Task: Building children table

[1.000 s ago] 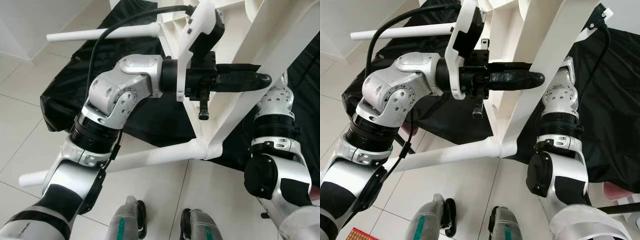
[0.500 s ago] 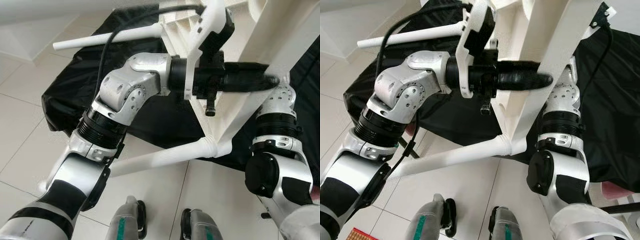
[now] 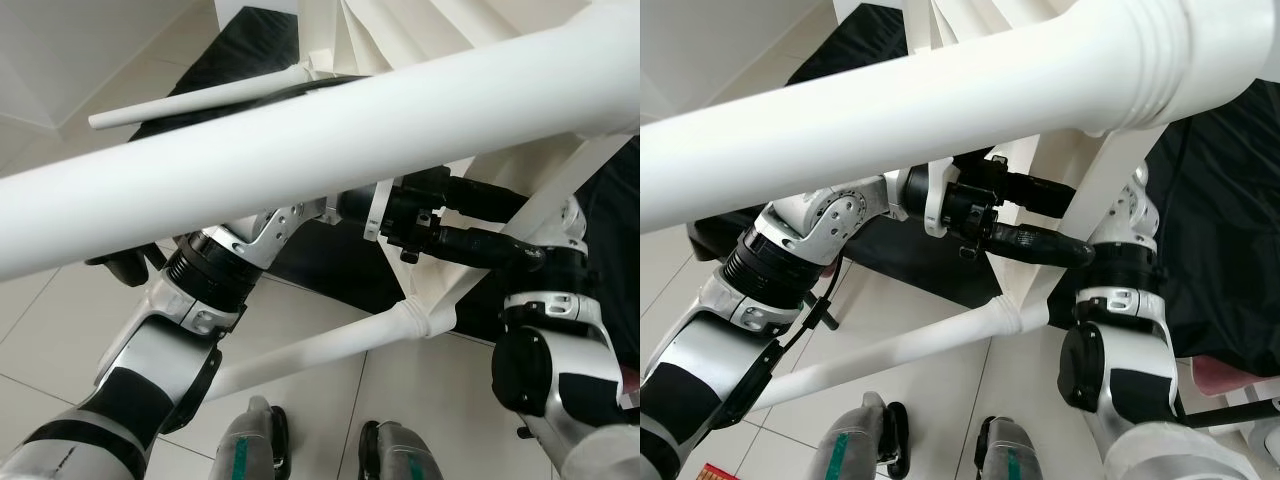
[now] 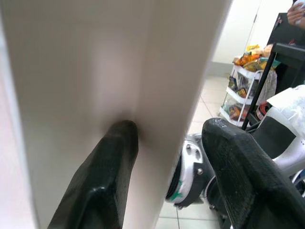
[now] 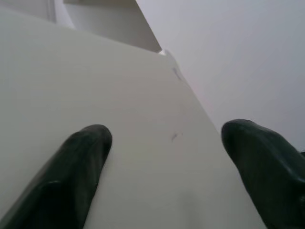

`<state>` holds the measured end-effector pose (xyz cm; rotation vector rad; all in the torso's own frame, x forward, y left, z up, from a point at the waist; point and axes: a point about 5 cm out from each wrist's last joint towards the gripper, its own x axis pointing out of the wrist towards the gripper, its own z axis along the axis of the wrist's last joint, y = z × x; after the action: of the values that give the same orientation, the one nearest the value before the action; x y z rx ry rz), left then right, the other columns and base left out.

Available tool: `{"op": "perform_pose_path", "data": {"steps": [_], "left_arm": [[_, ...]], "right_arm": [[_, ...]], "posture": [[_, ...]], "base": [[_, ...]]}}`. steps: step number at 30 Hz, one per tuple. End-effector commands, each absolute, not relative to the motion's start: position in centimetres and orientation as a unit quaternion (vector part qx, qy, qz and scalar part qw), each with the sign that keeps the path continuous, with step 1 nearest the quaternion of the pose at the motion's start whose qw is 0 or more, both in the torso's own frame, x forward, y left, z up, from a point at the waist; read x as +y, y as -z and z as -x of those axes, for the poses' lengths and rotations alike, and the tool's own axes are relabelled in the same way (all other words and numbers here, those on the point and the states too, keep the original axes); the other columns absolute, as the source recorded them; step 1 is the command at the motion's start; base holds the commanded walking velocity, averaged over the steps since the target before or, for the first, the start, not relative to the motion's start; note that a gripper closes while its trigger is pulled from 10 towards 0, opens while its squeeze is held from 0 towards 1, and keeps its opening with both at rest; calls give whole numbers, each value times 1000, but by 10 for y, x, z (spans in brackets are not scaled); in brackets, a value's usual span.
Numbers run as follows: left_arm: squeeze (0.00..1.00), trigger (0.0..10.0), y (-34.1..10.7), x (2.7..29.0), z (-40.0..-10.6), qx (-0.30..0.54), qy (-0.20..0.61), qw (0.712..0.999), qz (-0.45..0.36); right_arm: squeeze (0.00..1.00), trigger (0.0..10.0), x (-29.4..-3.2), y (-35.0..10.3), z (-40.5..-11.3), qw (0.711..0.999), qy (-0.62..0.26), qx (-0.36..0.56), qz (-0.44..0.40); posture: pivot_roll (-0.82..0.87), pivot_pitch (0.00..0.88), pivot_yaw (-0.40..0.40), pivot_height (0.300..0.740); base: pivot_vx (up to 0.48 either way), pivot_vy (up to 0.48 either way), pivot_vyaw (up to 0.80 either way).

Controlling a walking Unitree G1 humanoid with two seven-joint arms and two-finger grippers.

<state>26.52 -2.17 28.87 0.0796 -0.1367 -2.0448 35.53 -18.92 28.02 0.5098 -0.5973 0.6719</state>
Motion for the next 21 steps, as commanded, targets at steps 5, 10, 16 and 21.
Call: {"op": "perform_pose_path", "data": {"steps": [5, 10, 16, 21], "left_arm": [[0, 10000, -284, -21, -274, -42, 828, 557, -48], [0, 10000, -281, -20, -276, -35, 826, 560, -53], [0, 10000, -279, -19, -277, -28, 827, 559, -56], [0, 10000, -274, -17, -281, -13, 825, 562, -62]], "right_arm": [[0, 10000, -211, -261, -328, 873, -320, -276, -245], [0, 10000, -225, -255, -312, 871, -315, -280, -253], [0, 10000, -237, -245, -288, 860, -334, -282, -262], [0, 10000, -234, -226, -241, 832, -427, -236, -263]], "posture": [[-19, 98, 27, 740], [-28, 96, 36, 740], [-44, 100, 61, 740], [-55, 108, 82, 740]], "base": [[0, 0, 0], [0, 0, 0], [0, 0, 0], [0, 0, 0]]}}
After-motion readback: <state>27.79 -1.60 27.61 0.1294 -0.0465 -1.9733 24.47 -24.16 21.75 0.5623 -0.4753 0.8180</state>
